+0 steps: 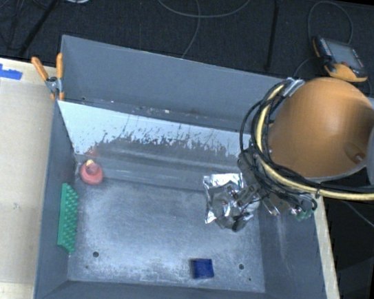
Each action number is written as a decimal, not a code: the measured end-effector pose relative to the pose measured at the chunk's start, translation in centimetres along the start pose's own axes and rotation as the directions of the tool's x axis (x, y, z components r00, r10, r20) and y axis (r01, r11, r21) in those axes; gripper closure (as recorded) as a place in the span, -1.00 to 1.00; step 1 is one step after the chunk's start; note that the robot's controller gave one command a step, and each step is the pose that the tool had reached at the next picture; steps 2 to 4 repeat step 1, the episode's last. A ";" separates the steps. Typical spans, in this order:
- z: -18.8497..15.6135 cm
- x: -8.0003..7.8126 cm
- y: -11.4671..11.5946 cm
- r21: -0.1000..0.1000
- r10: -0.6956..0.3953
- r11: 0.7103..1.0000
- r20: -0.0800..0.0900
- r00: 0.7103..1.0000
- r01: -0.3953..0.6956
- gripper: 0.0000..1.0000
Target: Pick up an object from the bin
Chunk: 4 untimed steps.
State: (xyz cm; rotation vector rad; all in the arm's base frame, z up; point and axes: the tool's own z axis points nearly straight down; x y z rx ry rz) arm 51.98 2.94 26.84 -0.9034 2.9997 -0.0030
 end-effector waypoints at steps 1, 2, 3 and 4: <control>5.3 -4.1 -3.2 -0.006 -0.009 1.000 -0.007 1.000 0.009 1.00; 5.3 -4.1 -3.2 -0.006 -0.009 1.000 -0.007 1.000 0.009 1.00; 5.3 -4.1 -3.2 -0.006 -0.009 1.000 -0.007 1.000 0.009 1.00; 5.3 -4.1 -3.2 -0.006 -0.009 1.000 -0.007 1.000 0.009 1.00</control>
Offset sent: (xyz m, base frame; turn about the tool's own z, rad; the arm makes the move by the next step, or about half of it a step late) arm 0.0511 -0.0040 -0.0495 -0.0133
